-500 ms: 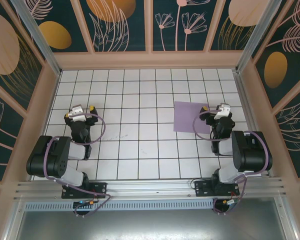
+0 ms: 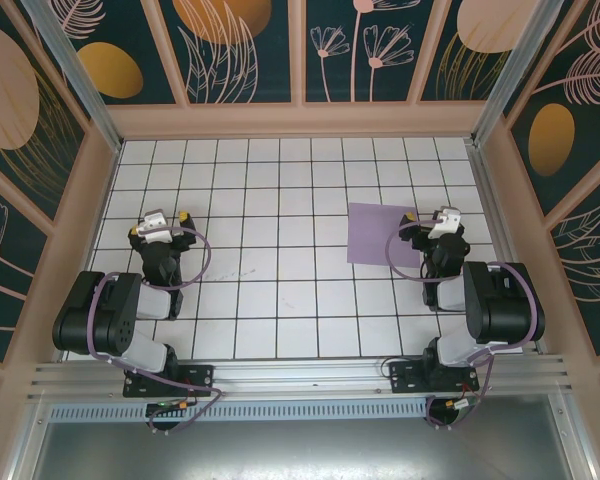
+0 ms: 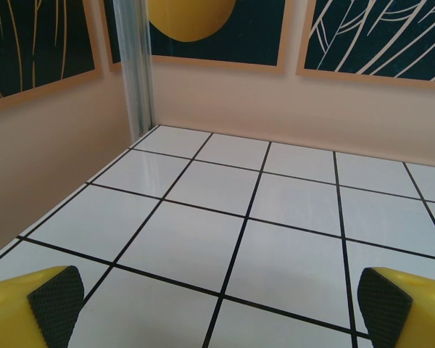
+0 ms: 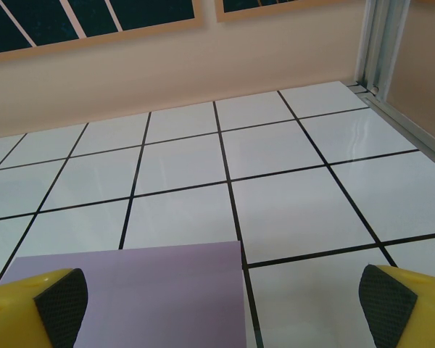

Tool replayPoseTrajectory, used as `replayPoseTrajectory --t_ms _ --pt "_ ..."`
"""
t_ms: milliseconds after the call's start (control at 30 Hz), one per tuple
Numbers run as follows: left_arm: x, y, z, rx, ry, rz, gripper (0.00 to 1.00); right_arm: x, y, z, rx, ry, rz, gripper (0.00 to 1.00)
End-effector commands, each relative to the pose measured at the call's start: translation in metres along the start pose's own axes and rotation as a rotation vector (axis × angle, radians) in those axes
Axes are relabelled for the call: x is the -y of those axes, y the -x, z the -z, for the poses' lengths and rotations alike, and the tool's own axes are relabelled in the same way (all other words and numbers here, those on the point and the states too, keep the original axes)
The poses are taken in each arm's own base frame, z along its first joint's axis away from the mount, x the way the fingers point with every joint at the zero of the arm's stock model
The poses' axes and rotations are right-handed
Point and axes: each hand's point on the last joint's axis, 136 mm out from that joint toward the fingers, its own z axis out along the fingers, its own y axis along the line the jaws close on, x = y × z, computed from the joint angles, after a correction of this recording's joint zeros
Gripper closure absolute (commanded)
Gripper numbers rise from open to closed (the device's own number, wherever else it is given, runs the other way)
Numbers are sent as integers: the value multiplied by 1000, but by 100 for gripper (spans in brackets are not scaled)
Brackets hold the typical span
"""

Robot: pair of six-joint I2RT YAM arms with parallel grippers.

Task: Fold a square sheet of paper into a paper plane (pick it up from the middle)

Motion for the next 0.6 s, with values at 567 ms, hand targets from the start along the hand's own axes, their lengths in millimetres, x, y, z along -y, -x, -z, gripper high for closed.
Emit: replayPoseTrajectory --t_ms 567 --pt "-7 14 3 50 35 19 1 -5 36 -4 6 4 21 1"
